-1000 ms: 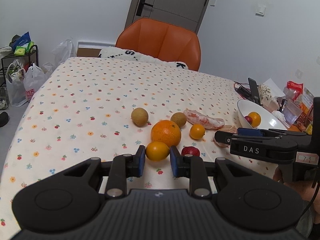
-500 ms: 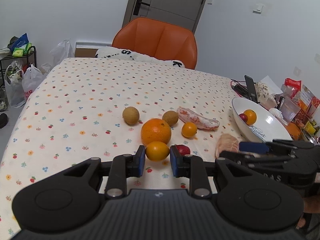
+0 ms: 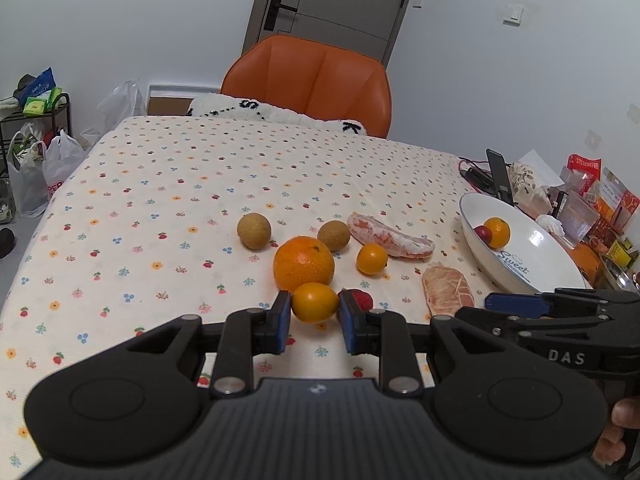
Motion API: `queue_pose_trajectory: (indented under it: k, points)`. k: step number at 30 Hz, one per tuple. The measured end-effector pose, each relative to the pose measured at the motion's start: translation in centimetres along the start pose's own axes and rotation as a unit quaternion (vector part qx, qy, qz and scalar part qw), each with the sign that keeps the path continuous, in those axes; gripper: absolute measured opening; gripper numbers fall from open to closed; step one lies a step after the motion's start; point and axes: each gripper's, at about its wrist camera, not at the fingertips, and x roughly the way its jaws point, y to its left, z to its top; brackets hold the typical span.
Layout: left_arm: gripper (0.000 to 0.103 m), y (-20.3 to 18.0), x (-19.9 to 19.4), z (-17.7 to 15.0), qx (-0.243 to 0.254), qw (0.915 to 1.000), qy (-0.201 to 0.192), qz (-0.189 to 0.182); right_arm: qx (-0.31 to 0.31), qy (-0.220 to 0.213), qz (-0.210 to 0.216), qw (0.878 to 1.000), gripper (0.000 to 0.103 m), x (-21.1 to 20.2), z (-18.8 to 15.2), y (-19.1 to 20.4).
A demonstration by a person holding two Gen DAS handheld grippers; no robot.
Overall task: Organize fruits
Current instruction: 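Close the right tool on a pink pomelo segment while the left tool holds the yellow citrus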
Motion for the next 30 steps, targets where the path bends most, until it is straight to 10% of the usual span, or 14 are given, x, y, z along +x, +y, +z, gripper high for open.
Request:
queue_pose_trajectory:
  k: [30]
  points:
    - [0.025, 4.3, -0.4, 1.0, 0.010, 0.9972, -0.004, -0.074, -0.033, -0.001, -0.073, 0.997, 0.032, 1.6, 0.2, 4.0]
